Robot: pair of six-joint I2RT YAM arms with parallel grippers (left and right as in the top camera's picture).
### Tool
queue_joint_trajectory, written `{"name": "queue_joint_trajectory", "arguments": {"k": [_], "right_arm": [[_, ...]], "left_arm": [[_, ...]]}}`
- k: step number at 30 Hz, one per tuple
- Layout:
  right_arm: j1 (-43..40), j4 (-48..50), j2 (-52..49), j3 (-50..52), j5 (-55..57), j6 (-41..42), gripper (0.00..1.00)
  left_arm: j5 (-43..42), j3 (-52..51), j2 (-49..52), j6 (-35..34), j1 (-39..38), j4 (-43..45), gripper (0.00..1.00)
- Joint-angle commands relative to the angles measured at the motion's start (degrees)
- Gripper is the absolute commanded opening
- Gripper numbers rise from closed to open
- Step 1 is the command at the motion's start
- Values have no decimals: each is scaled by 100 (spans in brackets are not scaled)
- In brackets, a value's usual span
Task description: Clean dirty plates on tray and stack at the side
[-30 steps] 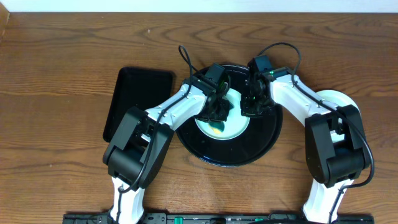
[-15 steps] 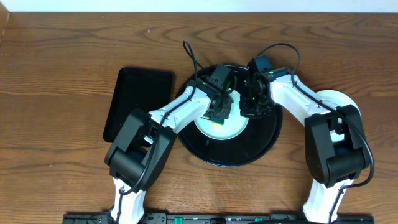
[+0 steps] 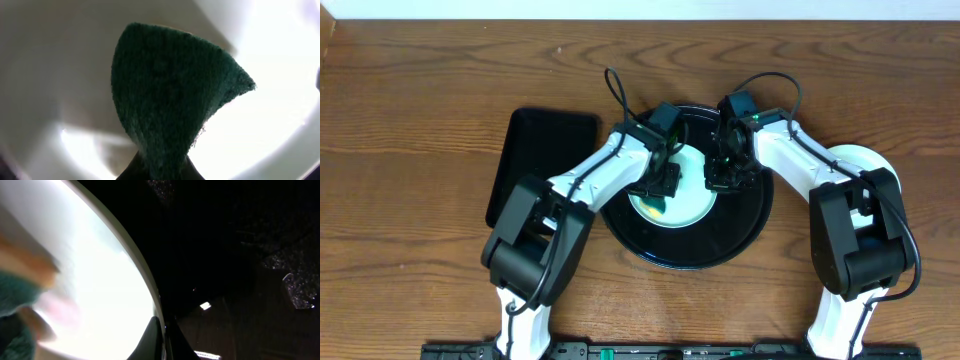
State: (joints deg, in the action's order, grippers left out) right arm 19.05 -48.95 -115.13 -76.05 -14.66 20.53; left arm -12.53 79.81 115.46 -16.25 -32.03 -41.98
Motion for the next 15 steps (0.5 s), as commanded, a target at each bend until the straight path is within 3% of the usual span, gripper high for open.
{"name": "queue_joint_trajectory", "arguments": {"k": [1,8,15], "right_arm": [[140,9,-188,129,-61,-136,1],[114,264,122,116,221,-306,1],[400,-17,1353,114,2647,-345,1]], "left_arm": [[118,109,-616,116,374,-28,7],[181,184,-1486,-37,1202,48,8],[116,162,-1626,-50,1443,-127,7]]}}
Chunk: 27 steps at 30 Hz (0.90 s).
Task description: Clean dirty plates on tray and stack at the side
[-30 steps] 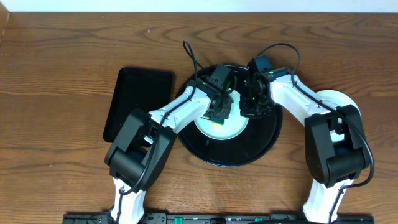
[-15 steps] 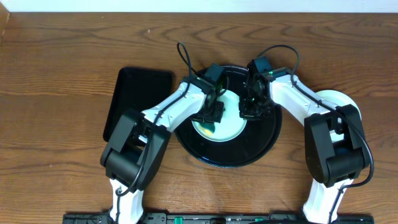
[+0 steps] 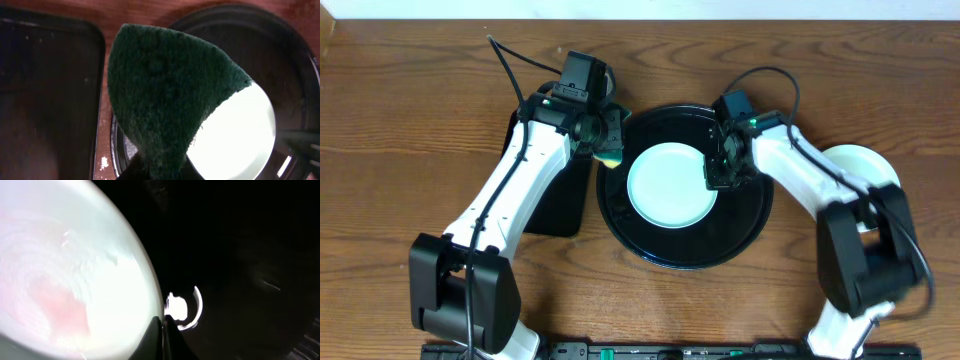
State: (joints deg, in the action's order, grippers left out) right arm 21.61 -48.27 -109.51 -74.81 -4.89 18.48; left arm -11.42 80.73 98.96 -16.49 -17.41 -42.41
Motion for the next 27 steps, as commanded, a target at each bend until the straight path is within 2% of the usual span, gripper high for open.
{"name": "queue_joint_trajectory", "arguments": {"k": [1,6,11,16,21,27], "right_arm": [[223,-109,988,-11,2020,-138,1],[568,-72,1784,-11,3158,-33,1],[568,-31,1956,-7,2236,85,1],[396,-13,1561,-7,1423,254,2],[271,101,739,-7,704,221,16],[227,378,-229,-7,83,74,21]], "left_arm": [[7,66,26,-26,-35,-103,7],[9,50,26,-26,-39,-107,7],[11,50,26,-24,-39,-105,7],[11,50,26,-24,-39,-107,8],[11,50,26,-24,-39,-107,7],[11,48,26,-24,-39,-107,7]]}}
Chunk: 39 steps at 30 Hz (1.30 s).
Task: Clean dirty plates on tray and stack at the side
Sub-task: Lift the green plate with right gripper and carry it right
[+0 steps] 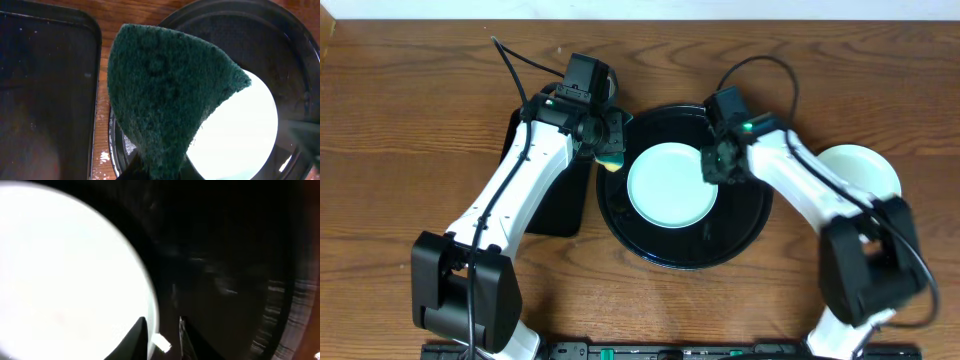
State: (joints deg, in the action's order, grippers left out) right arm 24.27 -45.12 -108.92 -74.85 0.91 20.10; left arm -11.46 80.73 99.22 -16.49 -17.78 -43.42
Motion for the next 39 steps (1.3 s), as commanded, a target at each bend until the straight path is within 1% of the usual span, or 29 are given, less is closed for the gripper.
{"name": "queue_joint_trajectory", "arguments": {"k": [1,4,6,7,9,15,19,24,32,36,39], "right_arm": [[-39,87,-424,-2,-507,-87,22],[-37,101,-728,-2,-533,-92,21],[-39,101,-879,-2,-597,-90,18],[-39,103,-927,-2,-610,-90,15],[-46,101,-938,-2,-634,-90,1],[-101,94,-828,-7,-756,-87,1],[-315,105,-433,-7,-1368,-151,1],[-787,-17,83,-7,-2319,-348,1],[-1357,-339,186,-7,-3309,-715,1],[-1504,-343,195,-7,-3499,-826,1],[-1572,-361,260,-7,-3200,-861,1]], "left_arm": [[15,48,0,-24,-2,-9,7],[15,48,0,-24,-2,-9,8],[15,48,0,-24,-2,-20,7],[15,48,0,-24,-2,-26,7],[15,48,0,-24,-2,-35,7],[15,48,0,-24,-2,-74,7],[15,48,0,-24,-2,-94,7],[15,48,0,-24,-2,-92,8],[17,48,0,-24,-2,-94,7],[17,48,0,-22,-2,-94,8],[15,48,0,-24,-2,-94,7]]}}
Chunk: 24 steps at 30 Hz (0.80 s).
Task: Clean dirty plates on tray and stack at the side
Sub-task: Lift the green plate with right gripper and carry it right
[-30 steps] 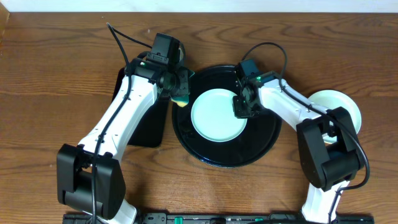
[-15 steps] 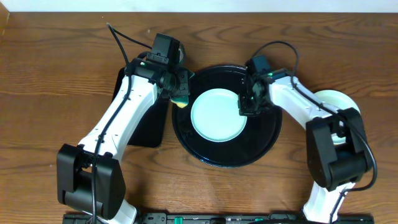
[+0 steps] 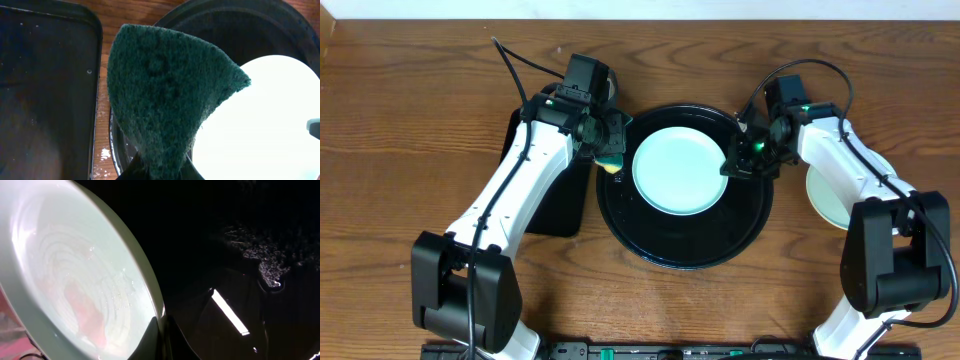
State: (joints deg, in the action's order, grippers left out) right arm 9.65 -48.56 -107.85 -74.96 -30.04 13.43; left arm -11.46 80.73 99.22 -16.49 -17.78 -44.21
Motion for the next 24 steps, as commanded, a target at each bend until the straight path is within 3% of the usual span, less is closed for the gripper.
{"name": "queue_joint_trajectory", "arguments": {"k": [1,16,24], "right_arm": [[-109,-33,188,4,70,-195,1],[680,-245,2072,4,4656,437,1],[1519,-581,2406,4,6918,732,1]], "left_arm": [[17,48,0,-24,-2,-15,7],[57,48,0,-22,-2,-13,8],[57,48,0,-24,-2,-13,7]]}}
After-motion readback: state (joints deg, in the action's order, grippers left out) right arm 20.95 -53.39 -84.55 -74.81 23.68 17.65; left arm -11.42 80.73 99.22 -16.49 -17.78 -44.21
